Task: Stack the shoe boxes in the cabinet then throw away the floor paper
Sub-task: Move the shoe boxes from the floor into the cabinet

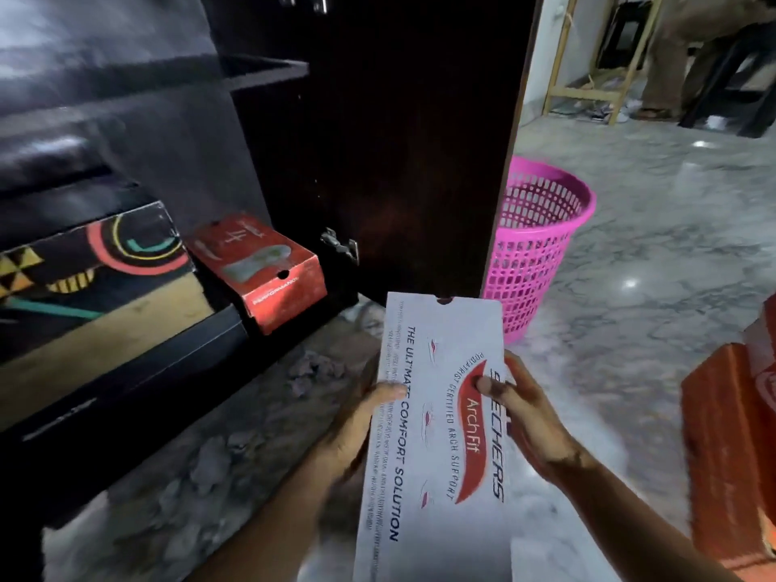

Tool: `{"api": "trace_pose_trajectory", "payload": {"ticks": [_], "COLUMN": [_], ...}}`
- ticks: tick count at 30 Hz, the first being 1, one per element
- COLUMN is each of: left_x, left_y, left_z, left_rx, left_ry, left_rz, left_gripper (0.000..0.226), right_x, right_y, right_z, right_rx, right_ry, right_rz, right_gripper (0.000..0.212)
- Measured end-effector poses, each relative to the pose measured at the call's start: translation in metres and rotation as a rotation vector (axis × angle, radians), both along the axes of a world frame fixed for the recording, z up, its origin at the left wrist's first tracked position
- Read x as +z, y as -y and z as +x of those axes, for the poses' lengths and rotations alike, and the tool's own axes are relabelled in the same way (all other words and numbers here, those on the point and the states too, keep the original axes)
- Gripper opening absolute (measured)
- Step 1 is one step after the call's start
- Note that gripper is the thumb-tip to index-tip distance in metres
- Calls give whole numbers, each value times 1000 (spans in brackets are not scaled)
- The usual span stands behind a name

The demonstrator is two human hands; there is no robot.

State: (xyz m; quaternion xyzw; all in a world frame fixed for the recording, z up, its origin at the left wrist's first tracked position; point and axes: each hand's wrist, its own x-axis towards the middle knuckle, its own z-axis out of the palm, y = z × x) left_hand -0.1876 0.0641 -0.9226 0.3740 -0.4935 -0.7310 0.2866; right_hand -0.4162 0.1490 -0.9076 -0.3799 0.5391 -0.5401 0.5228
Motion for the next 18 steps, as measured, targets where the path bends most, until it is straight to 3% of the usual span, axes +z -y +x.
{"api": "trace_pose_trajectory", "payload": {"ticks": [4,8,11,13,18], "left_x": [26,60,80,93,106], "left_y": [34,64,83,101,136], "left_z": [29,52,63,68,83], "left_rx": [212,484,559,626,777], "left_ry": [-42,0,51,47,66], "left_rz": [-35,-145,-216,-212,-83], "left_gripper": [43,39,30,33,54], "right_x": [16,7,15,29,77], "right_y": [40,57,66,87,161], "right_z": [26,33,41,51,84], "right_rx": [208,418,458,455,252], "right_ry": [-5,72,129,130,162], "right_rz": [32,98,122,124,203], "right_gripper": [94,88,83,76,28]}}
